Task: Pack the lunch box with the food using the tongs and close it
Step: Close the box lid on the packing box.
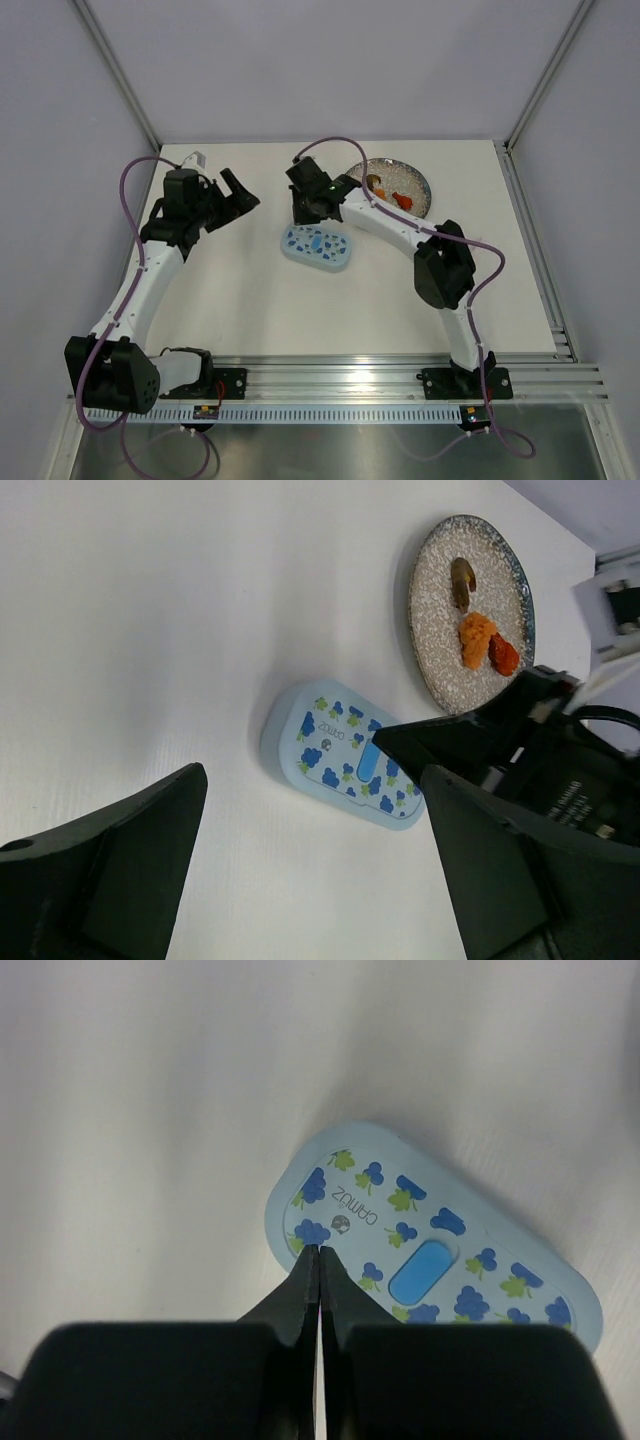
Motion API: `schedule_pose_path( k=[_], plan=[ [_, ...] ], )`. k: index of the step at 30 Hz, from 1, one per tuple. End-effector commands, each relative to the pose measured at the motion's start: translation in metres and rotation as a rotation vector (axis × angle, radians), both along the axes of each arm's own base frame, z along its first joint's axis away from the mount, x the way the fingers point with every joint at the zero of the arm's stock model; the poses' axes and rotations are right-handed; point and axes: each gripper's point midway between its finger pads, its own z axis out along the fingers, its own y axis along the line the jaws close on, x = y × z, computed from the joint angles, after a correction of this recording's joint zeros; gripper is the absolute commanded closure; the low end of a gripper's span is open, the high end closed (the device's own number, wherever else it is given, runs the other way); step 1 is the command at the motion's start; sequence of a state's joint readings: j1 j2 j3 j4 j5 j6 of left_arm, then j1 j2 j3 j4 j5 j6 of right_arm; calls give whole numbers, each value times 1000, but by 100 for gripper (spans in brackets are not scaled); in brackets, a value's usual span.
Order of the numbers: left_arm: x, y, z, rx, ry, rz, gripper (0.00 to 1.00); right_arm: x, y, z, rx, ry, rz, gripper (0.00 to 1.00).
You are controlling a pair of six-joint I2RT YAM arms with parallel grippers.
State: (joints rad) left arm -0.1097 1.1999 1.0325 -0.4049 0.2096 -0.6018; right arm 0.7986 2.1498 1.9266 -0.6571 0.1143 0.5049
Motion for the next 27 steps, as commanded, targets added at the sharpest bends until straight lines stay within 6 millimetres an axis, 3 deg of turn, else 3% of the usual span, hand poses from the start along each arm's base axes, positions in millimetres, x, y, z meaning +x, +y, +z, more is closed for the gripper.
schedule_pose_path(
  k=[1,6,7,10,11,12,15,16,19,22,25,27],
  plan=[
    [7,-16,16,-52,-61,-87,8,-7,-12,32,17,-69,-21,100],
    [11,-26,2,-76,-28,-122,9,-30,-16,-27,1,64,-17,100],
    [12,-26,2,-77,-27,-123,9,-35,-18,-49,-13,97,-20,100],
    [12,-27,2,-80,-25,-128,9,-44,-22,-76,-50,155,-18,100],
    [13,-28,2,-80,-25,-130,9,-45,-23,-77,-53,160,-15,100],
    [13,-29,3,-83,-27,-131,9,-46,-24,-75,-53,162,-14,100],
    [14,-31,2,-97,-25,-141,9,-42,-28,-45,-36,102,-13,100],
    [14,-33,0,-101,-19,-144,9,-40,-29,-22,-12,61,-17,100],
    [14,-38,-2,-115,-12,-159,9,-33,-39,19,-4,-30,-40,100],
    [16,-45,-3,-127,-11,-179,9,-26,-54,46,7,-81,-79,100],
    [16,-47,-4,-129,-5,-188,9,-17,-75,45,-2,-86,-126,100],
    [17,-49,-2,-131,-9,-193,9,-14,-88,29,-18,-52,-152,100]
  ],
)
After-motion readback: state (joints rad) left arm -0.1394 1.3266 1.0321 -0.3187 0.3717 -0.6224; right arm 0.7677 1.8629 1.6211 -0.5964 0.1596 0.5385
